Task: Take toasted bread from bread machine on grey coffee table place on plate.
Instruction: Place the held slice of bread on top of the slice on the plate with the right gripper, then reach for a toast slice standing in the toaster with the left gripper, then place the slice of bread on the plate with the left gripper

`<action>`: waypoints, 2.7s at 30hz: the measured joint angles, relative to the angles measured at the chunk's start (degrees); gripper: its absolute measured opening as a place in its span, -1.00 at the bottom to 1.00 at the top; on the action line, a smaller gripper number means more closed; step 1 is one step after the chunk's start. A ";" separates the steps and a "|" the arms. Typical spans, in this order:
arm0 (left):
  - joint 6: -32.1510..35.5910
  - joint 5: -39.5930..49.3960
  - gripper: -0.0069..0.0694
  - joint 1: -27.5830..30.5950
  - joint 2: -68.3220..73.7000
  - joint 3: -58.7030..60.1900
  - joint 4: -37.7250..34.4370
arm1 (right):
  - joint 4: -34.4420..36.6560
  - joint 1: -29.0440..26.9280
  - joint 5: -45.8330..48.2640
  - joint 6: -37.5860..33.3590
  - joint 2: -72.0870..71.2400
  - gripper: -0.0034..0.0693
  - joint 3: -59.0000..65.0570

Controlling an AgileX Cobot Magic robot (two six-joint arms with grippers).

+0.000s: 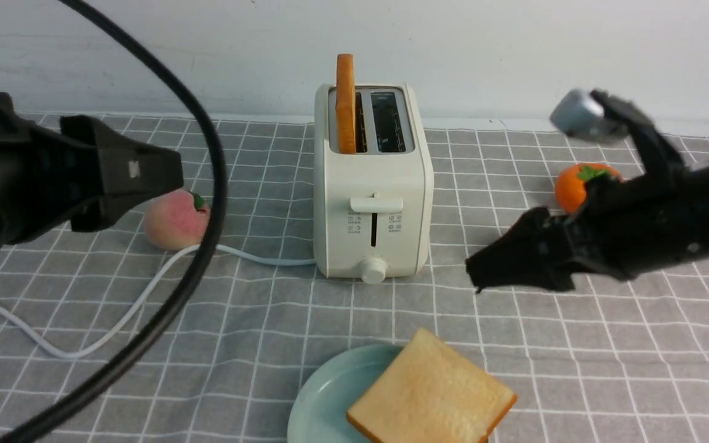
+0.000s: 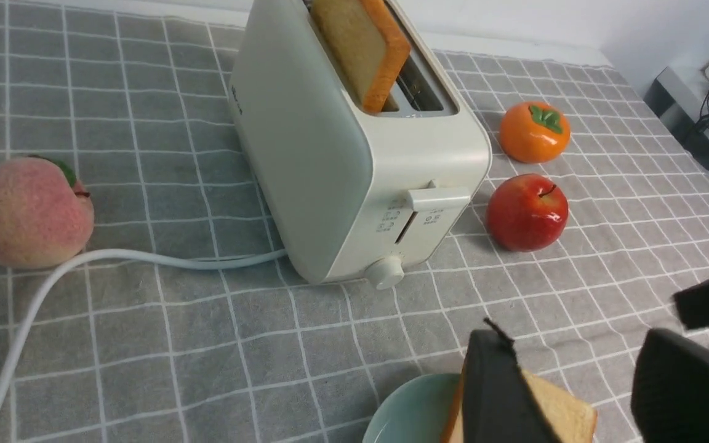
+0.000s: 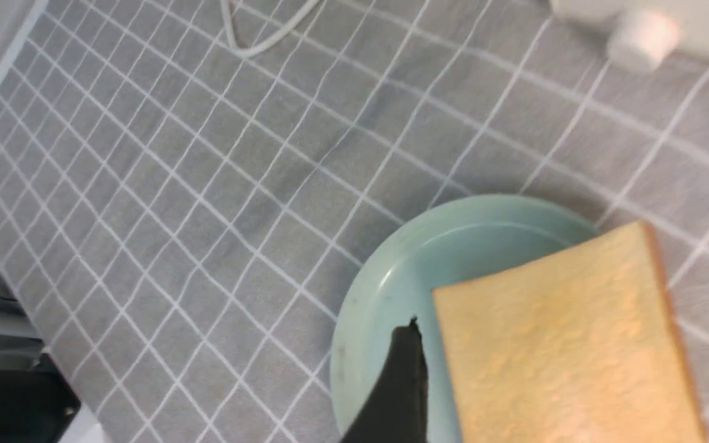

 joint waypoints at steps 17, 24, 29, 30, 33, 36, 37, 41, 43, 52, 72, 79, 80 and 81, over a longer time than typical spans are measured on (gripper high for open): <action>-16.16 16.65 0.74 -12.27 42.38 -46.15 25.23 | -29.24 12.30 7.15 25.28 -16.21 0.33 -10.92; -27.68 15.98 0.68 -12.89 54.41 -56.64 33.11 | -29.17 16.11 5.73 25.28 -16.33 0.33 -10.92; -28.16 10.69 0.68 -12.17 59.80 -58.39 33.11 | -29.17 16.36 5.73 25.28 -16.33 0.33 -10.92; -28.25 8.05 0.68 -11.80 61.33 -58.53 33.11 | -29.17 16.36 5.73 25.28 -16.33 0.33 -10.88; -28.37 5.17 0.66 -11.11 63.67 -58.59 33.18 | -29.17 16.36 5.73 25.28 -16.33 0.33 -10.88; -28.37 3.39 0.48 -9.69 65.90 -58.59 32.45 | -29.28 16.36 5.73 25.28 -16.33 0.33 -10.81; -28.37 3.20 0.38 -9.29 65.99 -58.59 31.95 | -29.28 16.36 5.73 25.28 -16.33 0.33 -10.81; -26.79 3.30 -0.30 -8.35 65.44 -58.65 29.17 | -29.28 16.36 5.73 25.28 -16.33 0.33 -10.72; -25.37 3.68 -0.53 -8.35 64.87 -58.65 27.86 | -29.44 16.36 5.73 25.28 -16.33 0.33 -10.62; -15.72 12.92 -0.52 -8.23 51.33 -58.67 24.36 | -34.07 16.36 5.73 25.28 -16.33 0.33 -10.54; 26.15 21.35 -0.52 -8.05 33.64 -8.38 -27.90 | -36.04 16.36 6.72 25.28 -16.33 0.32 -10.54; 37.77 10.04 -0.52 -8.05 36.72 2.89 -40.76 | -35.69 16.36 8.42 25.29 -16.33 0.32 -10.54; 37.90 9.53 -0.52 -8.05 37.26 3.16 -40.76 | -35.56 16.36 8.58 25.29 -16.33 0.32 -10.54; 38.09 8.85 -0.52 -8.05 38.02 3.50 -40.76 | -35.50 16.36 8.58 25.29 -16.33 0.32 -10.54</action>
